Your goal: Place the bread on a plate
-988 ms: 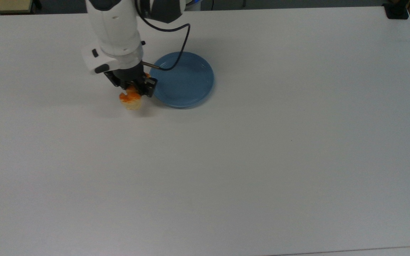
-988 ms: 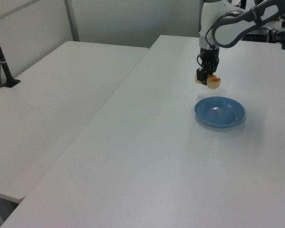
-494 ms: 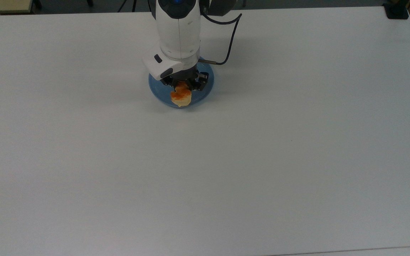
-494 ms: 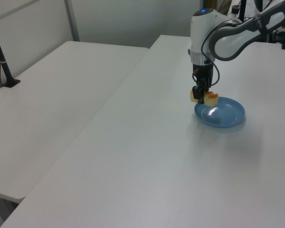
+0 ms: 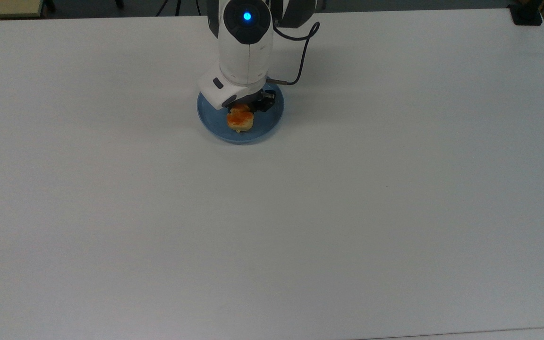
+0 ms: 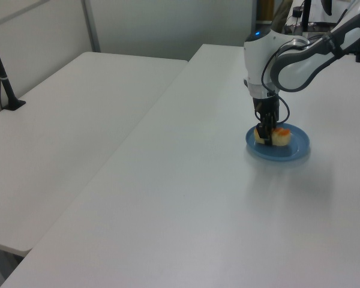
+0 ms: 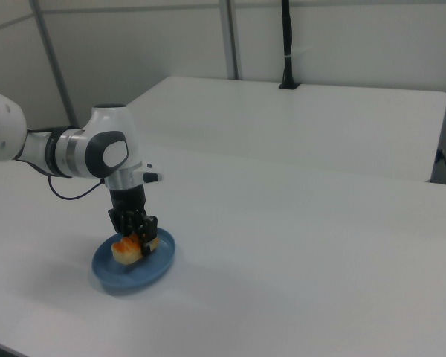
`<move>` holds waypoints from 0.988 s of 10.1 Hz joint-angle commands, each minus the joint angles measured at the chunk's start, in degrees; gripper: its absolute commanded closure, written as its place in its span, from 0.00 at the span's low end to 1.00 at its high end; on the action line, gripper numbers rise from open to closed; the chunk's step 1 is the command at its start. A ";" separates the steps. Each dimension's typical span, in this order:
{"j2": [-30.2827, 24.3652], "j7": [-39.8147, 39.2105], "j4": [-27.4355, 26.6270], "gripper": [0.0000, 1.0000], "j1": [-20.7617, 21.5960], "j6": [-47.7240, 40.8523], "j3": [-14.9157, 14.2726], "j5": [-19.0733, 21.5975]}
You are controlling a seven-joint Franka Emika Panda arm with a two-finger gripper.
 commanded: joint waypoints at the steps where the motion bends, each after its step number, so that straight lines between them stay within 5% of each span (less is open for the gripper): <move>1: -2.67 -0.54 -0.69 0.00 -0.40 -2.64 0.01 -0.91; 3: -5.56 1.03 2.02 0.00 -0.40 -5.27 0.10 -0.73; 6: -10.92 1.22 13.86 0.00 -4.00 -15.96 2.39 0.32; 10: -13.92 -5.64 22.15 0.00 -4.62 -26.20 -1.20 0.67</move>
